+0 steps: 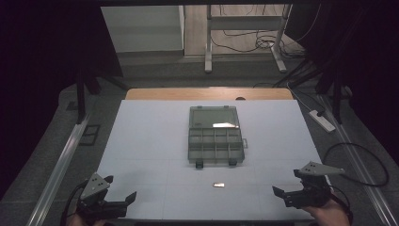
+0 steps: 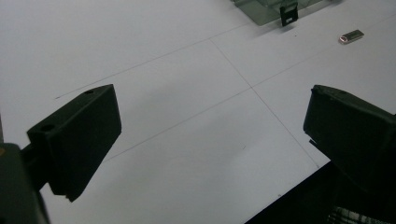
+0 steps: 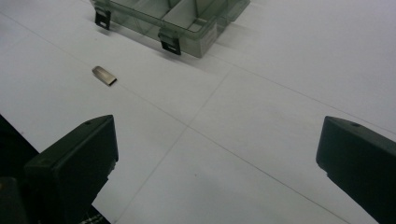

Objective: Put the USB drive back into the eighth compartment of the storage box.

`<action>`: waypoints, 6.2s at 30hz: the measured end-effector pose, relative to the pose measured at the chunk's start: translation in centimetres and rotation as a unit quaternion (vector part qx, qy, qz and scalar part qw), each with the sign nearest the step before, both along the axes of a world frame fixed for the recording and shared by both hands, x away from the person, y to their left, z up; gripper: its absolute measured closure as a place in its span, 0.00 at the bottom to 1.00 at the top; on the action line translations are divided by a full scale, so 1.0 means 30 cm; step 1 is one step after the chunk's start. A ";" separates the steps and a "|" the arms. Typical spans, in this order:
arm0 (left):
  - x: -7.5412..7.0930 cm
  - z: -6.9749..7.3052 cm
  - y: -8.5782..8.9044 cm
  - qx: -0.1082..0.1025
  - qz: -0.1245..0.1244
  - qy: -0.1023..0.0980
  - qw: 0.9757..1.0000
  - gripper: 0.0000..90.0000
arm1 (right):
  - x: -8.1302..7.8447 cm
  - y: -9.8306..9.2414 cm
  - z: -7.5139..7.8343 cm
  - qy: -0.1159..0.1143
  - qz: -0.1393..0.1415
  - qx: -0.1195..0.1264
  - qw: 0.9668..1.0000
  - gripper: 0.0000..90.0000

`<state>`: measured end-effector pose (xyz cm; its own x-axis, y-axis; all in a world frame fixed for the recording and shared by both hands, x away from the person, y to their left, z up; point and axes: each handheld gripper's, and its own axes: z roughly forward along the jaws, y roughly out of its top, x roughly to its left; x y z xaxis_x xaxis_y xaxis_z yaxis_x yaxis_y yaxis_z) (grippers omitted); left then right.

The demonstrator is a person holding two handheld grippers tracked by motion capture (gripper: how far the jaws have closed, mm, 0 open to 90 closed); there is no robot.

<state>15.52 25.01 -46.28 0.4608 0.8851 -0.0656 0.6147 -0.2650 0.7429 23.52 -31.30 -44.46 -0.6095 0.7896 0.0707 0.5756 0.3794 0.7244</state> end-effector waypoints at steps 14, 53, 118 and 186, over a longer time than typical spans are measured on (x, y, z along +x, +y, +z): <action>0.001 0.000 -0.002 0.002 0.000 0.001 1.000 0.05 | 0.013 0.022 0.004 -0.002 0.010 0.005 1.000 0.00; 0.003 -0.001 -0.003 0.004 0.002 0.004 1.000 0.05 | 0.088 0.177 -0.003 0.028 0.084 -0.009 0.996 0.00; 0.004 -0.001 -0.001 0.003 0.001 0.005 1.000 0.05 | 0.208 0.502 -0.062 0.084 0.169 -0.076 0.979 0.00; 0.002 -0.001 -0.002 0.003 -0.002 0.003 1.000 0.05 | 0.210 0.637 -0.195 0.101 0.288 -0.191 0.933 0.88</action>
<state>15.59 24.96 -46.32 0.4632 0.8840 -0.0627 0.6179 -0.2714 0.7379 29.83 -12.18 -50.31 -0.9450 0.3269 0.0108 0.3073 0.8762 0.3711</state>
